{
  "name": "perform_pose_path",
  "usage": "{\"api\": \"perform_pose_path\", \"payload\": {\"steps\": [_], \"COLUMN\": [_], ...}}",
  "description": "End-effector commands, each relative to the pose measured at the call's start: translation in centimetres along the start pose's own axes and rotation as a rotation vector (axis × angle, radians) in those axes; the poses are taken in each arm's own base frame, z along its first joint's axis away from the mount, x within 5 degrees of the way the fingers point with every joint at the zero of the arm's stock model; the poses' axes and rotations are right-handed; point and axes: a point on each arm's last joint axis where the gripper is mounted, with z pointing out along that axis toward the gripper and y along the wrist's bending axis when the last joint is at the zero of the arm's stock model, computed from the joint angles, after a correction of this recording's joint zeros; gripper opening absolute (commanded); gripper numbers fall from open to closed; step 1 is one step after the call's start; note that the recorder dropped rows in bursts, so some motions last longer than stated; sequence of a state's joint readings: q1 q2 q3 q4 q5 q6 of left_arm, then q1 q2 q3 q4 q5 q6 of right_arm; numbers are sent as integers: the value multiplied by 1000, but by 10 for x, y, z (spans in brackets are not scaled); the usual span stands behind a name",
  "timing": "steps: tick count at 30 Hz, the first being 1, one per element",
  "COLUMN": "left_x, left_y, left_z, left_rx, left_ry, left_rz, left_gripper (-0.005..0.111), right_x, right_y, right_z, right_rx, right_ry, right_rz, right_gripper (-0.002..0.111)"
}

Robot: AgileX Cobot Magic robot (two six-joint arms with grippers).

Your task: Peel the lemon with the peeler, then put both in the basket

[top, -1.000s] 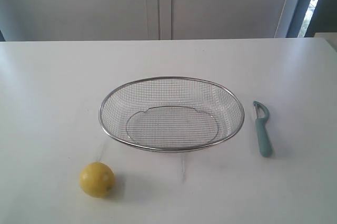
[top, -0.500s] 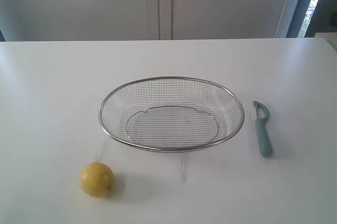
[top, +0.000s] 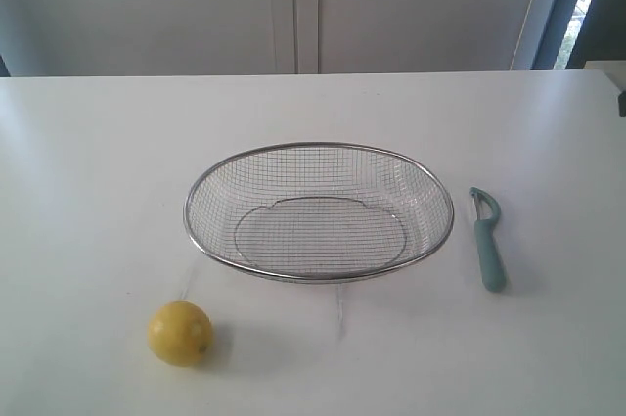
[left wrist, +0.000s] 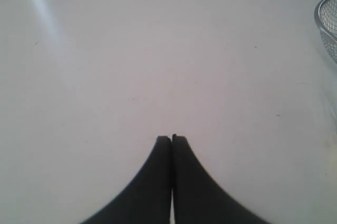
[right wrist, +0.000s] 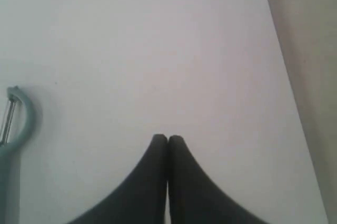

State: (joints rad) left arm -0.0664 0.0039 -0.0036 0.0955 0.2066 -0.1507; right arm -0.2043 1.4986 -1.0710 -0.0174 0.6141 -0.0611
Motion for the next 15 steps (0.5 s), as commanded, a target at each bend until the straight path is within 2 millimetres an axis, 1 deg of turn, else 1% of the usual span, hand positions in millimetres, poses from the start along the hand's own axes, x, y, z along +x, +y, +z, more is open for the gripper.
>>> {"api": "perform_pose_path", "payload": {"steps": [1, 6, 10, 15], "left_x": [1, 1, 1, 1], "left_y": [0, 0, 0, 0], "left_z": [0, 0, 0, 0], "left_rx": [-1, -1, -1, -1], "left_ry": [-3, -3, -3, -3], "left_rz": [-10, -10, -10, -10], "left_gripper": [0, 0, 0, 0], "right_x": [2, 1, 1, 1], "right_y": [10, 38, 56, 63], "right_z": [2, 1, -1, 0], "right_rx": [-6, -55, -88, -103], "right_ry": [52, 46, 31, 24], "right_rz": [-35, -111, -163, -205], "right_gripper": [0, 0, 0, 0]}}
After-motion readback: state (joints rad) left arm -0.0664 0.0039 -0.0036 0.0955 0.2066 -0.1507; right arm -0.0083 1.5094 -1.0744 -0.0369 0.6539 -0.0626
